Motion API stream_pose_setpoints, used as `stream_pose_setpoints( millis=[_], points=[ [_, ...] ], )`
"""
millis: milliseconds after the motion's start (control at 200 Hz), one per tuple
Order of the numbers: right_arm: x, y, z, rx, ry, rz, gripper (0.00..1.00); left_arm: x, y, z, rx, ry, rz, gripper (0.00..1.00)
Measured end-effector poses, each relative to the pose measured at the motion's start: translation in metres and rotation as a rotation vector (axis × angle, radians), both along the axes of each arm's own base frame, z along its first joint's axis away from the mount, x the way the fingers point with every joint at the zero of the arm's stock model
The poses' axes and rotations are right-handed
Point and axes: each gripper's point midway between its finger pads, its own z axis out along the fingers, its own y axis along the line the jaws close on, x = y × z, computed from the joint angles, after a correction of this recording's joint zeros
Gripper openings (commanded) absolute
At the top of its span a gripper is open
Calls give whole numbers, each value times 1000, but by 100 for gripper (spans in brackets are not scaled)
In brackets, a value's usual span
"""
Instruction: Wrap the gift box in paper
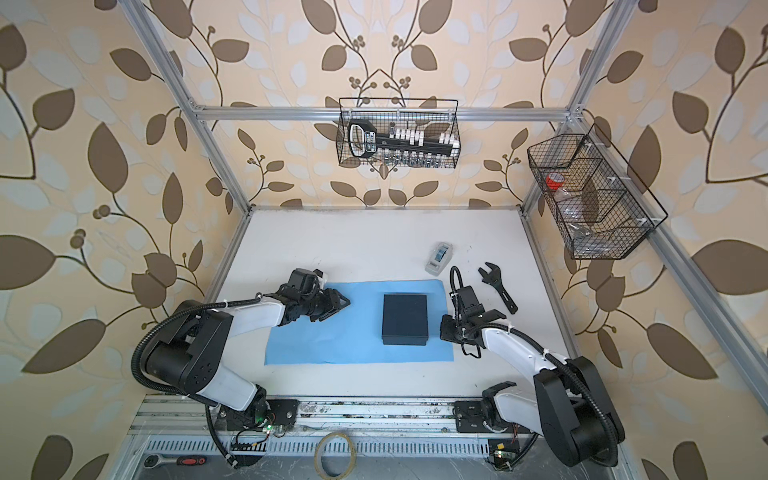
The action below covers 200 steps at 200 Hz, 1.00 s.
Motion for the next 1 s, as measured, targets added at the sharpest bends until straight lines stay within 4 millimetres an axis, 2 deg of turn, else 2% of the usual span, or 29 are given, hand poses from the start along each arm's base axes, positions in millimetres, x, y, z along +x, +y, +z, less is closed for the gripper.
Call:
stream_pose_setpoints(
  millis=[120, 190, 260, 375, 485, 630, 740, 885, 1000],
  points=[
    [16, 5, 26, 20, -101, 19, 29, -7, 3, 10, 1, 12, 11, 69],
    [25, 9, 41, 36, -162, 33, 28, -10, 1, 26, -11, -20, 7, 70],
    [30, 13, 44, 50, -179, 41, 25, -13, -6, 46, -36, -69, -10, 73],
    [33, 24, 29, 90, -131, 70, 20, -31, -44, 70, -41, -121, -128, 80],
    [32, 35, 13, 130, -72, 97, 14, -48, -85, 89, 7, -173, -252, 84],
    [34, 40, 3, 179, -50, 100, 9, -56, -120, 109, 155, -287, -350, 86],
    [34, 35, -12, 211, -8, 60, 7, -63, -149, 123, 266, -411, -441, 87],
    [38, 33, -13, 283, -16, 26, 5, -64, -193, 119, 413, -531, -574, 89],
    [39, 33, -14, 331, -23, 7, 3, -63, -222, 98, 549, -583, -672, 92]
  ],
)
